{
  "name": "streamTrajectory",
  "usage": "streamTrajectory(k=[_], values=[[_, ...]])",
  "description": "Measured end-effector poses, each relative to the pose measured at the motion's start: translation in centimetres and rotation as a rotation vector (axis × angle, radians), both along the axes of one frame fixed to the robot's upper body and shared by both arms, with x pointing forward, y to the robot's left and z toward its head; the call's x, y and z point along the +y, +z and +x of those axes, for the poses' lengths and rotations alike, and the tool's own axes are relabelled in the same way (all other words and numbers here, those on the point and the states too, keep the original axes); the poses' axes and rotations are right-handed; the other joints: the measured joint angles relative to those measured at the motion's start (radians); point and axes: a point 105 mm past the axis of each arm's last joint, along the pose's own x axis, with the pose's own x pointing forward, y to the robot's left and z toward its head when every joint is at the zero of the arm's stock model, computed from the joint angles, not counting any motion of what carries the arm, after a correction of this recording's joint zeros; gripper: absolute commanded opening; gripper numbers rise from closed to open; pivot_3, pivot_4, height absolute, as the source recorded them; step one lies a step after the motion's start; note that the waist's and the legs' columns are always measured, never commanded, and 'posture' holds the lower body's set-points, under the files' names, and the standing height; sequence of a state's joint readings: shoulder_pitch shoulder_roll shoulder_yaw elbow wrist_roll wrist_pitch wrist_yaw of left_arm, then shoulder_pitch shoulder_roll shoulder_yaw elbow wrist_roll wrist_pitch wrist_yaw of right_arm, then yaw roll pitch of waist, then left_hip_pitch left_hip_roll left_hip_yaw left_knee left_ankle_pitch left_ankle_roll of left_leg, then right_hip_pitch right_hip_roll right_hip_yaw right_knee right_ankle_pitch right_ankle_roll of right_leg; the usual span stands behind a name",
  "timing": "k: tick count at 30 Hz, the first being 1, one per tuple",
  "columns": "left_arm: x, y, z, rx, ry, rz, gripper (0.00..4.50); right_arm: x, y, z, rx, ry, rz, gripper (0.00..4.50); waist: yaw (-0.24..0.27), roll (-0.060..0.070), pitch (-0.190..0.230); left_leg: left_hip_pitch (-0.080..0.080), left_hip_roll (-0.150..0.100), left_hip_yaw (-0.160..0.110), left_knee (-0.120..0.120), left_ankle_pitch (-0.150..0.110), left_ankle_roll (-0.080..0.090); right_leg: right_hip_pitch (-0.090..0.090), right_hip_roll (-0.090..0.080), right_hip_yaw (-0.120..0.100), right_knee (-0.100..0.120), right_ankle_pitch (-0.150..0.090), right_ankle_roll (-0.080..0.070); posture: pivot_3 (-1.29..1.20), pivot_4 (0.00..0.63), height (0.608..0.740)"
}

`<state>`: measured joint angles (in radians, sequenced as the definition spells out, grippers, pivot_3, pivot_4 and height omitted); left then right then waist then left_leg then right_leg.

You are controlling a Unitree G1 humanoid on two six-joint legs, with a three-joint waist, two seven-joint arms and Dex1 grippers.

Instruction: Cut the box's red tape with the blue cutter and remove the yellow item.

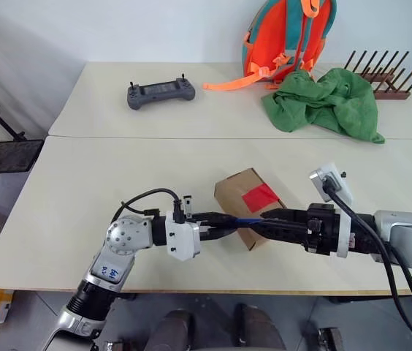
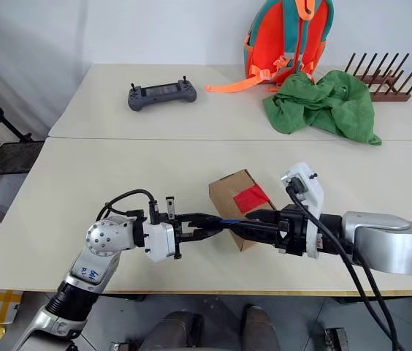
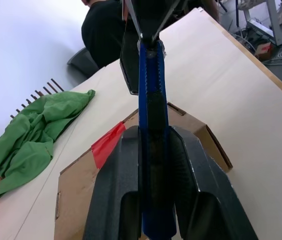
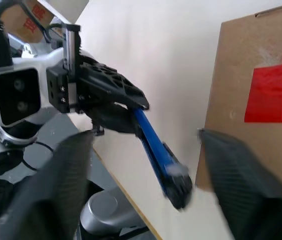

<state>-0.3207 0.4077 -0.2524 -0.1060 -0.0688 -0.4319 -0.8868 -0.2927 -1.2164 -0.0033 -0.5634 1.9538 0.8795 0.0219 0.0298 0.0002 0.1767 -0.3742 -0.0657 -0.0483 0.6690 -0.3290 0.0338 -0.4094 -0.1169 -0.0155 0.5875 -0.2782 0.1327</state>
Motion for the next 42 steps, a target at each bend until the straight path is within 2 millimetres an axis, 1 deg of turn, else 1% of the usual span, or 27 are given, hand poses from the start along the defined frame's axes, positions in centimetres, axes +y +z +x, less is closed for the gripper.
streamTrajectory(k=[4,6,7,17,18,20,23,24,26,28,30,31,32,33,34,35,36,37,38,39,40,42], values=[[-0.1,0.2,0.0,-0.013,-0.003,-0.004,0.43,-0.4,-0.1,0.5,0.013,-0.019,-0.007,0.79,0.001,0.0,0.0,0.0,0.0,0.0,0.0,0.0,0.0,0.0,0.0,0.001,0.0,0.0,0.0,0.0,0.15,0.74],[0.1,0.1,0.1,-0.011,0.007,0.002,0.43,0.0,0.0,0.3,0.014,0.009,0.005,0.19,0.001,0.0,0.0,0.0,0.0,0.0,0.0,0.0,0.0,0.0,0.0,0.001,0.0,0.0,0.0,0.0,0.15,0.74],[0.1,0.1,0.1,-0.012,0.008,0.002,0.43,0.0,0.0,0.3,0.014,0.009,0.005,0.14,0.0,0.0,0.0,0.0,0.0,0.0,0.0,0.0,0.0,0.0,0.0,0.001,0.0,0.0,0.0,0.0,0.15,0.74],[0.1,-0.1,0.1,-0.009,0.014,0.013,0.43,0.0,-0.3,0.3,0.035,0.014,0.011,0.15,0.0,0.0,0.0,0.0,0.0,0.0,0.0,0.0,0.0,0.0,0.0,0.004,0.0,0.0,0.0,0.0,0.15,0.74],[0.1,-0.1,0.1,0.001,0.011,0.012,0.99,-0.1,-0.3,0.3,0.039,0.016,0.013,0.15,0.0,0.0,0.0,0.0,0.0,0.0,0.0,0.0,0.0,0.0,0.0,0.004,0.0,0.0,0.0,0.0,0.15,0.74],[0.1,-0.1,0.1,0.018,0.008,0.006,1.38,0.0,-0.3,0.3,0.042,0.02,0.016,0.15,0.0,0.0,0.0,0.0,0.0,0.0,0.0,0.0,0.0,0.0,0.0,0.004,0.0,0.0,0.0,0.0,0.15,0.74],[0.1,0.7,-0.2,0.076,0.003,-0.042,2.24,0.1,-0.3,0.2,0.044,0.036,0.025,0.15,-0.001,0.0,0.0,-0.001,0.001,0.0,0.0,0.0,0.0,0.0,0.0,0.005,0.0,0.0,0.0,0.0,0.15,0.74],[0.3,1.0,-0.3,0.106,0.005,-0.063,2.24,0.1,-0.1,0.1,0.038,0.043,0.03,0.15,-0.001,0.0,0.0,-0.001,0.001,0.0,-0.001,0.0,0.0,0.0,0.0,0.005,0.0,0.0,0.0,0.0,0.15,0.74],[1.4,1.9,0.0,0.187,0.027,-0.113,2.24,0.0,0.6,0.2,0.008,0.052,0.05,0.15,-0.002,0.0,0.0,-0.001,0.002,0.0,-0.001,0.0,0.0,-0.001,0.0,0.005,0.002,0.0,0.0,0.0,0.15,0.74],[3.1,3.2,0.7,0.266,0.082,-0.173,2.24,-0.5,1.2,0.0,-0.01,0.056,0.057,0.15,-0.002,0.0,0.0,-0.001,0.002,-0.001,-0.001,0.0,0.0,-0.001,0.001,0.004,0.002,0.0,0.0,0.0,0.15,0.74],[5.1,3.9,1.4,0.362,0.131,-0.208,2.24,-1.5,1.1,-0.3,-0.016,0.043,0.044,0.15,-0.002,0.0,0.0,-0.001,0.002,-0.001,-0.001,0.0,0.0,-0.001,0.001,0.004,0.002,0.0,0.0,0.0,0.15,0.74],[6.6,3.9,1.9,0.425,0.168,-0.207,2.24,-2.4,1.1,-0.4,-0.023,0.027,0.02,0.15,-0.002,0.0,0.0,-0.001,0.002,0.0,-0.001,0.0,0.0,-0.001,0.001,0.004,0.002,0.0,-0.001,0.0,0.15,0.74],[8.5,3.8,2.7,0.49,0.229,-0.209,2.07,-3.5,1.3,-0.3,-0.039,-0.001,-0.012,0.15,-0.002,0.0,0.0,-0.001,0.002,0.0,-0.001,0.0,0.0,-0.001,0.002,0.004,0.003,0.0,-0.001,0.0,0.15,0.74],[10.0,3.6,3.4,0.538,0.276,-0.219,1.87,-4.5,1.7,-0.3,-0.059,-0.025,-0.042,0.15,-0.001,0.0,0.0,-0.001,0.002,0.0,-0.001,0.0,0.0,-0.001,0.002,0.003,0.003,0.0,-0.001,0.0,0.15,0.74],[11.2,3.2,4.1,0.579,0.317,-0.225,1.72,-5.5,2.1,-0.3,-0.083,-0.052,-0.075,0.15,0.0,0.0,0.0,-0.001,0.001,0.0,-0.001,0.0,0.0,-0.001,0.002,0.002,0.003,0.0,-0.001,0.0,0.15,0.74],[12.2,2.4,4.8,0.636,0.361,-0.232,1.47,-6.8,2.8,-0.2,-0.12,-0.088,-0.124,0.15,0.004,0.001,0.0,-0.001,0.0,0.0,-0.001,-0.001,0.0,-0.001,0.002,0.001,0.003,0.0,-0.001,0.0,0.15,0.74],[12.8,1.3,5.2,0.694,0.388,-0.235,1.11,-7.7,3.4,-0.2,-0.153,-0.114,-0.154,0.15,0.004,0.001,0.0,0.0,0.0,0.001,-0.001,-0.001,0.001,0.0,0.002,0.0,0.003,0.0,0.0,0.0,0.15,0.74],[12.8,0.5,5.4,0.732,0.396,-0.229,0.81,-8.1,3.9,-0.2,-0.176,-0.126,-0.17,0.15,0.005,0.0,0.0,0.0,0.0,0.001,-0.001,-0.001,0.001,0.0,0.002,0.0,0.003,0.0,0.0,0.0,0.15,0.74],[12.5,-0.3,5.5,0.764,0.394,-0.219,0.42,-8.4,4.2,-0.2,-0.194,-0.134,-0.183,0.15,0.004,0.0,0.0,-0.001,0.0,0.001,-0.001,-0.001,0.001,0.0,0.001,0.001,0.003,0.0,0.0,0.0,0.15,0.74],[11.8,-0.7,5.7,0.778,0.379,-0.21,0.14,-8.7,4.3,-0.1,-0.202,-0.145,-0.201,0.15,0.007,0.0,0.0,-0.001,0.0,0.0,-0.001,-0.001,0.001,-0.001,0.0,0.003,0.003,0.0,0.0,0.0,0.15,0.74],[10.4,-0.7,6.1,0.777,0.343,-0.207,0.02,-9.0,4.3,0.1,-0.208,-0.163,-0.228,0.15,0.015,0.0,0.0,-0.001,-0.001,0.0,0.0,-0.001,0.001,-0.001,0.0,0.003,0.003,0.0,0.0,0.0,0.15,0.74],[7.4,0.0,6.6,0.76,0.257,-0.198,0.02,-9.5,4.8,0.6,-0.235,-0.202,-0.27,0.15,0.022,0.0,0.0,-0.002,-0.001,0.0,0.0,-0.001,0.001,-0.001,0.0,0.004,0.003,0.0,0.0,0.0,0.15,0.74]])
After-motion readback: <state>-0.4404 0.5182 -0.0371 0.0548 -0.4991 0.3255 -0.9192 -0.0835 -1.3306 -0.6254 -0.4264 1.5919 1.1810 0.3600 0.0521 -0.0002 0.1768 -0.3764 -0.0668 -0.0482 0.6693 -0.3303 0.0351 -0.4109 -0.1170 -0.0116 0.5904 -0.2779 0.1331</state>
